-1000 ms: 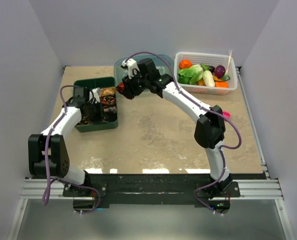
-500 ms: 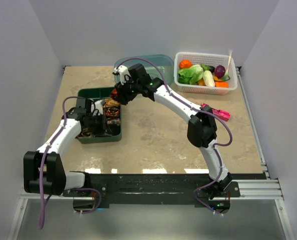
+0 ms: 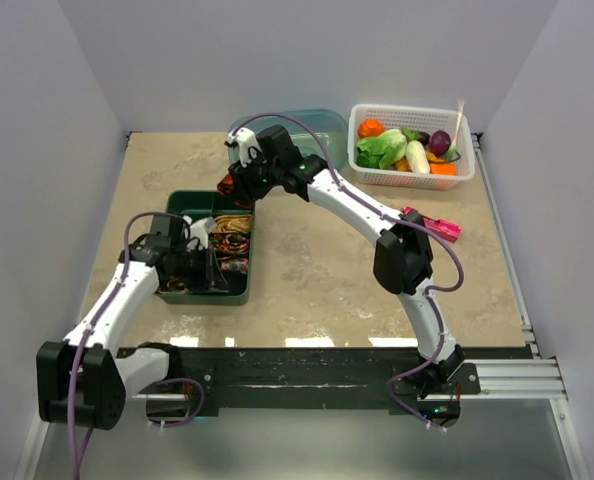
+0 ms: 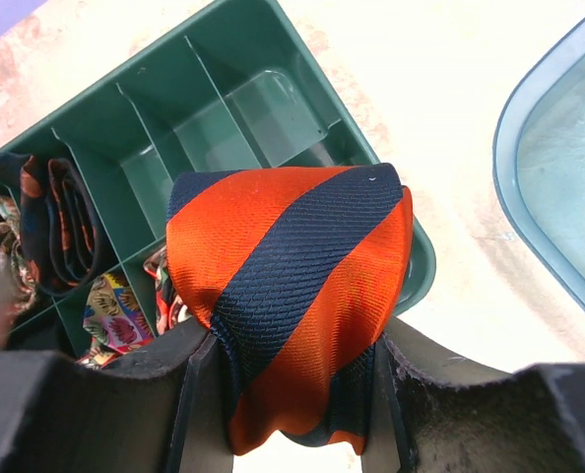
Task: Roll the ties
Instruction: Move the storage box to the center of the board, then place the tie in the storage box.
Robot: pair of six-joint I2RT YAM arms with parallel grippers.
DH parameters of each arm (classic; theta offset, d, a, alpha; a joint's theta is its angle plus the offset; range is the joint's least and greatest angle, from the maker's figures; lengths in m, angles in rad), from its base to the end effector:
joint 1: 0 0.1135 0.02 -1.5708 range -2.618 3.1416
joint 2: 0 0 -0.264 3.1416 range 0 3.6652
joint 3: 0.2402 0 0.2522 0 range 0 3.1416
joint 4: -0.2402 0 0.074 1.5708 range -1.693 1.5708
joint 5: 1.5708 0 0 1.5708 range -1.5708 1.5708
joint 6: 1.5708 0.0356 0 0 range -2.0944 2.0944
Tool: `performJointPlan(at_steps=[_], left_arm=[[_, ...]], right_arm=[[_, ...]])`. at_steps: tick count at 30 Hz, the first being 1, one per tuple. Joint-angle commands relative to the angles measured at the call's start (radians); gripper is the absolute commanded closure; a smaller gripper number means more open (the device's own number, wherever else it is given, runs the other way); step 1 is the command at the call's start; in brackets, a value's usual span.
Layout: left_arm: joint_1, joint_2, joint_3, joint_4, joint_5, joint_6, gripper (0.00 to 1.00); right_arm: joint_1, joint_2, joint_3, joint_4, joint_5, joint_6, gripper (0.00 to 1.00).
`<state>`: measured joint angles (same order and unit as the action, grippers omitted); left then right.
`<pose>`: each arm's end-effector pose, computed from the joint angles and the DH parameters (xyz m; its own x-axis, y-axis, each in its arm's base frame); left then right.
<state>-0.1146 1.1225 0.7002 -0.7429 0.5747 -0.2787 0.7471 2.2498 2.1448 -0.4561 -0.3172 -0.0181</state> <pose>0.1911 -0.0415 0.2103 -0.9626 -0.1216 -0.2419 0.0460 0.8070 -0.5888 0.3791 0.3662 0.2956 -0.3751 -0.3709 -0.8495 -0.8463 0.5110 0.1506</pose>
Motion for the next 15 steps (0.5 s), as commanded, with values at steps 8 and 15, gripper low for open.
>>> performJointPlan(at_steps=[8, 15], left_arm=[[0.032, -0.035, 0.479, 0.043, -0.259, -0.134, 0.71], [0.428, 0.016, 0.578, 0.120, -0.036, -0.155, 0.19]], right_arm=[[0.075, 0.028, 0.122, -0.003, 0.030, -0.014, 1.00], [0.133, 0.093, 0.176, -0.001, 0.053, -0.023, 1.00]])
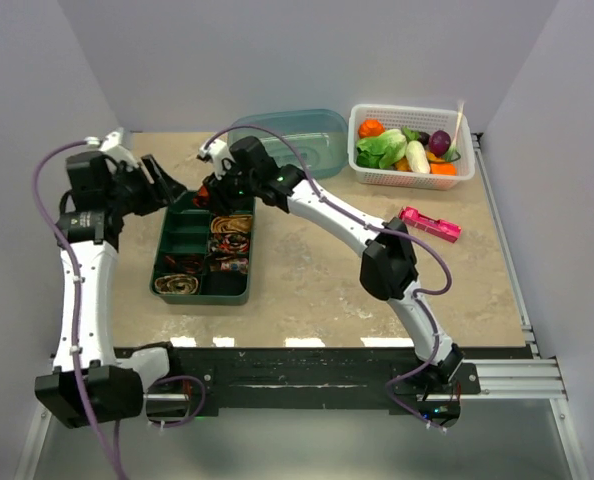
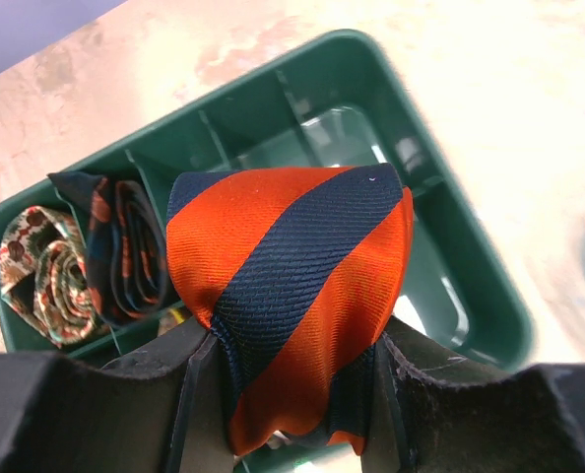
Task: Roll the ties
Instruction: Place the tie in the storage box.
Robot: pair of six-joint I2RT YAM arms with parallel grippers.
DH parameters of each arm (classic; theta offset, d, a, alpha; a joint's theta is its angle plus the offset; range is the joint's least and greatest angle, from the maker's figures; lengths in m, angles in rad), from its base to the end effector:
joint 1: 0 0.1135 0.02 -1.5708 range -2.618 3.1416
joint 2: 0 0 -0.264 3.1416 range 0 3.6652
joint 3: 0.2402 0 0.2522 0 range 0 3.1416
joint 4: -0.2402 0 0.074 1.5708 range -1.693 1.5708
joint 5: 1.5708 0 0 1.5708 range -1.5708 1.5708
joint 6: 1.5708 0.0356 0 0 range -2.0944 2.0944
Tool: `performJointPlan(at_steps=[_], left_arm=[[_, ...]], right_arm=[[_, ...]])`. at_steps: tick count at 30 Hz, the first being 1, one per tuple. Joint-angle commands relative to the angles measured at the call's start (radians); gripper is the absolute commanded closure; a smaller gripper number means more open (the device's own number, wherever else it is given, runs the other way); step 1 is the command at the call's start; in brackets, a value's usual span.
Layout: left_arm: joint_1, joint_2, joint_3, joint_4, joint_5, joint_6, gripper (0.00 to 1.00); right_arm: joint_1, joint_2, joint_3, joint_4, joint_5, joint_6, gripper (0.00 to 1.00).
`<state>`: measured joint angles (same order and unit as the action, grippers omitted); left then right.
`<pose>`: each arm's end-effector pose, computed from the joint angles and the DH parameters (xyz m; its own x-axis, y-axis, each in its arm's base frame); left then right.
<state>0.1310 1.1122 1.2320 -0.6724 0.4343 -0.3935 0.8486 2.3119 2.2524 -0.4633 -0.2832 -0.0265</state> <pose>0.2296 0.0151 0.3833 -0.5713 -0.4261 -0.7014 0.0190 0.8476 -0.5303 0.3495 0.4118 0.2996 -0.3066 -0.3865 -0.8698 -0.8889 0.4430 0.1165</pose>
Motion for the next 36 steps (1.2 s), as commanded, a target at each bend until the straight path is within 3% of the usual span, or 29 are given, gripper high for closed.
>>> performJointPlan(at_steps=[1, 3, 12, 20, 26, 36], left_arm=[[0.209, 0.026, 0.047, 0.059, 0.134, -0.057, 0.11], [0.251, 0.025, 0.063, 0.065, 0.132, -0.071, 0.06], [0.361, 0.014, 0.023, 0.155, 0.185, -0.177, 0.04], [0.394, 0.026, -0.083, 0.589, 0.357, -0.459, 0.00], [0.394, 0.058, -0.008, 0.568, 0.374, -0.438, 0.00], [0.394, 0.066, -0.028, 0.574, 0.391, -0.430, 0.00]], right_arm=[[0.047, 0.040, 0.075, 0.011, 0.018, -0.021, 1.00], [0.067, 0.064, 0.085, 0.021, 0.019, -0.036, 1.00], [0.145, 0.138, 0.121, 0.089, 0.050, -0.082, 1.00], [0.161, 0.198, 0.156, 0.156, 0.047, -0.079, 1.00], [0.167, 0.240, 0.170, 0.207, 0.107, -0.096, 1.00], [0.167, 0.299, 0.156, 0.242, 0.134, -0.136, 1.00]])
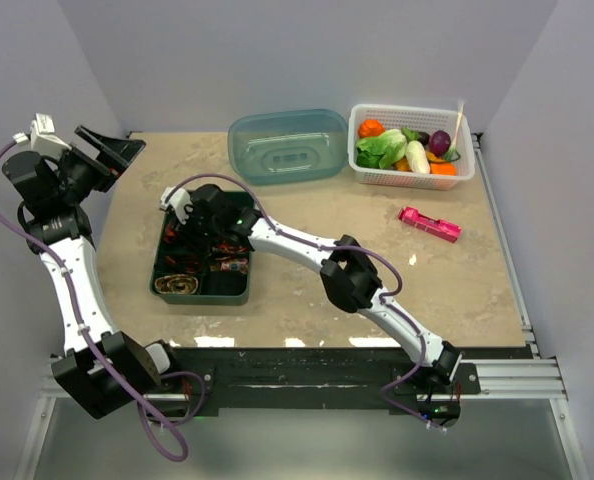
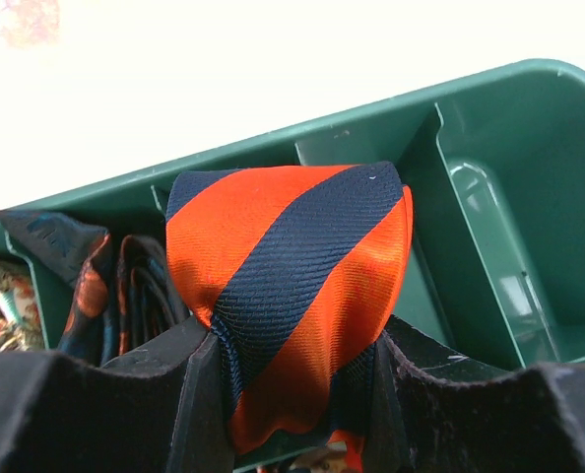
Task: Roll the ties
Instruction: Place the tie in the storage box.
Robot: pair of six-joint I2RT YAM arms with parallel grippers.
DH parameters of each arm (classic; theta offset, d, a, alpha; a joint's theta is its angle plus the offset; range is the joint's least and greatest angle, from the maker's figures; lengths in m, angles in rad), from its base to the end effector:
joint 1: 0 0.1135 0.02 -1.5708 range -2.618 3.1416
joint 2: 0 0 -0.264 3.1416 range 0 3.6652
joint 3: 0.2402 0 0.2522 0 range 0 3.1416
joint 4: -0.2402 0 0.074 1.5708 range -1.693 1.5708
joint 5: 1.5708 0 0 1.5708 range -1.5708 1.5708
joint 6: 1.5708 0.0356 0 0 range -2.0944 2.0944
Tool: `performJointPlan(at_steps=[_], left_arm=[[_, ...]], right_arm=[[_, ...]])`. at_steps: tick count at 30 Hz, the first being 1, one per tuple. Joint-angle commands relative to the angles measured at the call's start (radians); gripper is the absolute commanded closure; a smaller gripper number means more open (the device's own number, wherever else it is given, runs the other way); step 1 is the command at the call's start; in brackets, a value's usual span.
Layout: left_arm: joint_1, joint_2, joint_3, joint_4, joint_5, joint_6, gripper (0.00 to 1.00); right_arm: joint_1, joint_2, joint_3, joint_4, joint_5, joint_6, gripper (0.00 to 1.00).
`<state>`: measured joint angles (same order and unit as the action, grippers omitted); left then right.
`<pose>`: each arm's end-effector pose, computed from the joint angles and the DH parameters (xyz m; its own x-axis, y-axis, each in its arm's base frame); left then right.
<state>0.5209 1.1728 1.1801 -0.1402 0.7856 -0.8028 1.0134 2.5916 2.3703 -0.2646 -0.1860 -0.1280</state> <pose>0.2385 0.1078 0.4055 -0.2641 -0.7378 -0.6212 0.0953 0.6209 -0.7781 0.3084 0.5072 0.2054 -0.1275 -0.4417 -0.8880 -0.9445 0.3274 -0.0272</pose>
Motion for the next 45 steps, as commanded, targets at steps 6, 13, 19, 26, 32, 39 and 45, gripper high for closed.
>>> performJointPlan(at_steps=[6, 13, 19, 26, 32, 39, 45], left_arm=[[0.004, 0.019, 0.019, 0.042, 0.047, -0.016, 0.00], [0.004, 0.021, 0.013, 0.047, 0.047, -0.010, 0.00], [0.001, 0.022, 0.006, 0.013, 0.006, 0.046, 0.00], [-0.002, 0.094, 0.041, -0.231, -0.115, 0.221, 0.23], [-0.030, 0.122, 0.015, -0.295, -0.207, 0.301, 0.28], [-0.078, 0.206, -0.002, -0.410, -0.261, 0.415, 0.53], [-0.127, 0.278, -0.028, -0.511, -0.237, 0.490, 0.91]], right_arm=[[0.002, 0.016, 0.026, 0.025, 0.011, -0.027, 1.00], [0.004, 0.002, -0.006, -0.008, 0.010, -0.041, 0.98], [0.011, -0.008, -0.025, -0.039, 0.007, -0.045, 0.99], [0.020, -0.054, -0.089, -0.074, 0.011, -0.073, 1.00], [0.028, -0.065, -0.117, -0.140, 0.023, -0.082, 1.00], [0.030, -0.059, -0.125, -0.196, -0.035, -0.068, 0.98], [0.030, -0.061, -0.137, -0.197, -0.070, -0.041, 0.94]])
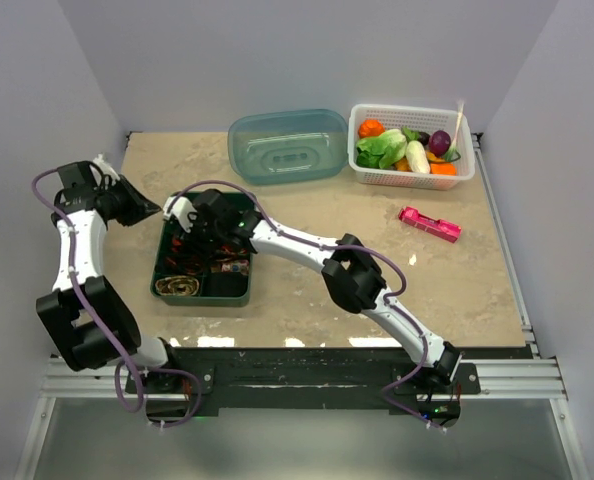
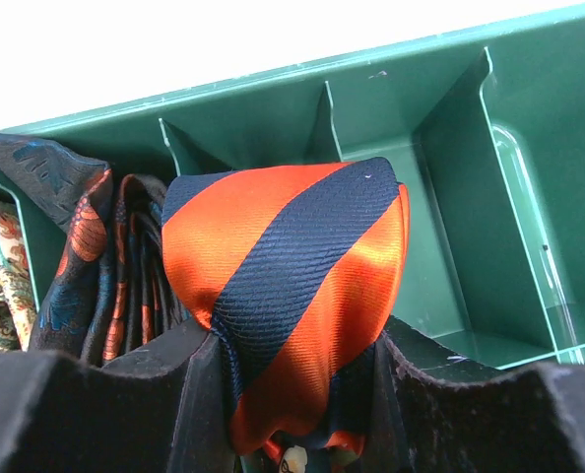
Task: Roll the ties
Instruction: Place the tie in the storage box.
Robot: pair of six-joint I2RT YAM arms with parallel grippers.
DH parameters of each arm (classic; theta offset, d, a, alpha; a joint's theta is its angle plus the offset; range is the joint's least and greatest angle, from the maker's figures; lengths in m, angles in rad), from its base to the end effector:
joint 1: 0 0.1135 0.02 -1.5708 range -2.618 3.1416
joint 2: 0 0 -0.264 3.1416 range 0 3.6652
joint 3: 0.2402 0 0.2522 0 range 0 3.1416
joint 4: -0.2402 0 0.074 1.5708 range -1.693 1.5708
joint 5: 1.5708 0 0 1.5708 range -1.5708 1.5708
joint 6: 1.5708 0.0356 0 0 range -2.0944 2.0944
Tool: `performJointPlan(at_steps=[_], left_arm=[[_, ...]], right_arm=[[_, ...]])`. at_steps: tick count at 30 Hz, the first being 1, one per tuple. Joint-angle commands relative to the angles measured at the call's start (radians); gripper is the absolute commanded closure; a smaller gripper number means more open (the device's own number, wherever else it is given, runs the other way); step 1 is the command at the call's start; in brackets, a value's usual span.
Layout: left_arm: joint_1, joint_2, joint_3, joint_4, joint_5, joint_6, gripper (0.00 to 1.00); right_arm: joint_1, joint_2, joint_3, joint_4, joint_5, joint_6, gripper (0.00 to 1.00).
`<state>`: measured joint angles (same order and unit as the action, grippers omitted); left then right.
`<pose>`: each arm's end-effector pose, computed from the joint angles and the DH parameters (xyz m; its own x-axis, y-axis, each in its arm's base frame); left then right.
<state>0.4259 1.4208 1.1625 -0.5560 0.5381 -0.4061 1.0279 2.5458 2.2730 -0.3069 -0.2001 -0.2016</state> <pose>0.2848 0.1092 0.2939 -0.5948 -0.6423 -0.4833 -0.2932 0.7332 -0.6135 0.2944 0.5017 0.1938 -0.0920 -0.5324 -0.8415 -0.9630 0.2627 -0.0609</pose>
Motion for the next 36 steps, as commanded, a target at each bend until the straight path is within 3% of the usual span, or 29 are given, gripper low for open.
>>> performJointPlan(at_steps=[1, 5, 19, 31, 36], left_arm=[[-0.041, 0.036, -0.011, -0.107, 0.017, 0.101, 0.94], [-0.088, 0.044, -0.023, -0.136, 0.034, 0.125, 1.00], [-0.183, 0.082, -0.173, -0.140, 0.157, 0.184, 1.00], [-0.180, -0.025, -0.359, -0.045, 0.266, 0.109, 1.00], [-0.179, -0.054, -0.417, -0.070, 0.287, 0.142, 1.00]], right_arm=[[0.017, -0.013, -0.037, -0.156, -0.059, 0.036, 0.91], [0.017, -0.010, -0.032, -0.155, -0.059, 0.044, 0.89], [0.017, -0.015, -0.029, -0.152, -0.059, 0.053, 0.82], [0.017, -0.074, -0.112, -0.077, -0.073, 0.070, 0.76], [0.017, -0.088, -0.125, -0.072, -0.097, 0.079, 0.73]])
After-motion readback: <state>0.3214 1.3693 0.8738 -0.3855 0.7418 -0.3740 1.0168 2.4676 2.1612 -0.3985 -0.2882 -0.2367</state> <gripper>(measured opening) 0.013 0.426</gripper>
